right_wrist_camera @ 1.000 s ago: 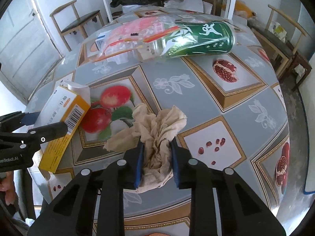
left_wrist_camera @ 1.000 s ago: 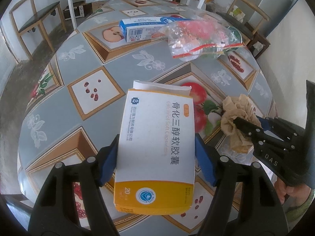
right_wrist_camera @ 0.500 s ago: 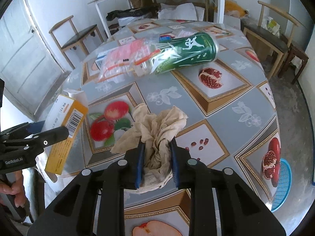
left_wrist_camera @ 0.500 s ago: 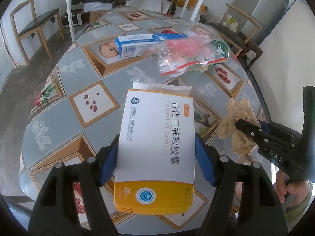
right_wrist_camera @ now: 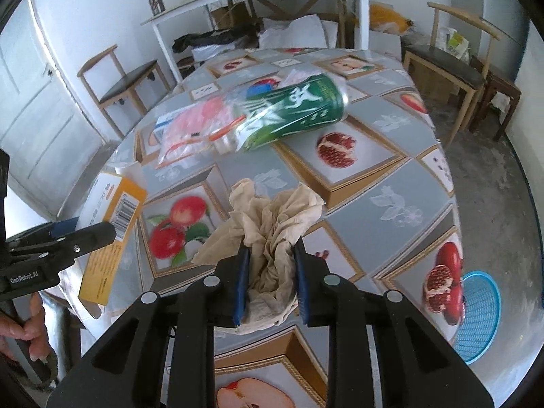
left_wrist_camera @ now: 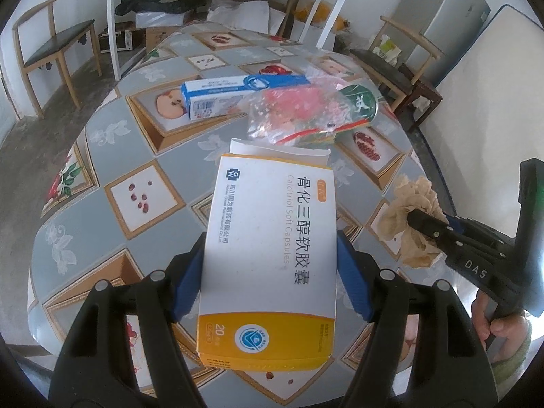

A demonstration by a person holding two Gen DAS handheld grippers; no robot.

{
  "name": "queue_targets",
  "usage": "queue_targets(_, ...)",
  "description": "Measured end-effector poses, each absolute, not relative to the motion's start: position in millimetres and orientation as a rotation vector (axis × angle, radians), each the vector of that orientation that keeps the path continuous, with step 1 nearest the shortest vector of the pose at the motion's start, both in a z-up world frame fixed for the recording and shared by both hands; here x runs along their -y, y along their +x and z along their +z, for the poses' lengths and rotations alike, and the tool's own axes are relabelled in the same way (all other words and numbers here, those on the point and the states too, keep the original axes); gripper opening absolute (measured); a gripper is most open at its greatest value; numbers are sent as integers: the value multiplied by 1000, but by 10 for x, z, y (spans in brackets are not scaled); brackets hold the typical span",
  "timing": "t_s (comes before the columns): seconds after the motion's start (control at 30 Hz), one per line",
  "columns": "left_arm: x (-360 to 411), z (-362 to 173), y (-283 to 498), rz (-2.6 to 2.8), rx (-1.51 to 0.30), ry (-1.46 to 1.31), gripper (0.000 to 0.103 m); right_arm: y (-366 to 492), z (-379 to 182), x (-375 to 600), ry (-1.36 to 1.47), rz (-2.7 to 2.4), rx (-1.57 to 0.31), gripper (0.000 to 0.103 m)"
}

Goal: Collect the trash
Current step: 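Lift the tan paper with the right tool while the left tool holds the medicine box, then carry the medicine box and tan paper over the blue wastebasket and open both tools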

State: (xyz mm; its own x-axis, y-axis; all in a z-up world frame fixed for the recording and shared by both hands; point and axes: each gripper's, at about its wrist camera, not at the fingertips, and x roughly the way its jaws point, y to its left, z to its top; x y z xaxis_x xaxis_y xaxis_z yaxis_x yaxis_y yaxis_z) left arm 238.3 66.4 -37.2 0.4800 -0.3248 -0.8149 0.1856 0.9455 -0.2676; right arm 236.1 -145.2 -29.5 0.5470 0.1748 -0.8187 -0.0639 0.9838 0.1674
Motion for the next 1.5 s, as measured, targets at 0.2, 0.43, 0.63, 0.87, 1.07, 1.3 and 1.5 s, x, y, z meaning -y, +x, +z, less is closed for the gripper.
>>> queue_targets(0.2, -596, -316, 2364, -323, -1018, -151, 68, 2289, -226, 1600, 153, 124, -962, 24)
queue_targets(0.43, -419, -172, 2334, -372, -993, -153, 68, 2130, -121, 1833, 192, 84, -915, 24)
queue_targets(0.63, -51, -52, 2299, -484, -994, -136, 68, 1756, 72, 2333, 248, -50, -834, 24)
queue_targets(0.87, 866, 174, 2206, -717, -991, -64, 68, 941, 163, 3477, 401, -349, -750, 24)
queue_targets(1.07, 1889, 181, 2098, -897, -1049, 27, 68, 144, -227, 4384, 622, -540, -742, 24)
queue_targets(1.3, 3220, -376, 1986, -1018, -1280, 72, 68, -244, -959, 4875, 805, -607, -812, 24)
queue_targets(1.5, 4135, -786, 1959, -1017, -1363, 157, 68, 1, -1571, 5260, 870, -605, -891, 24)
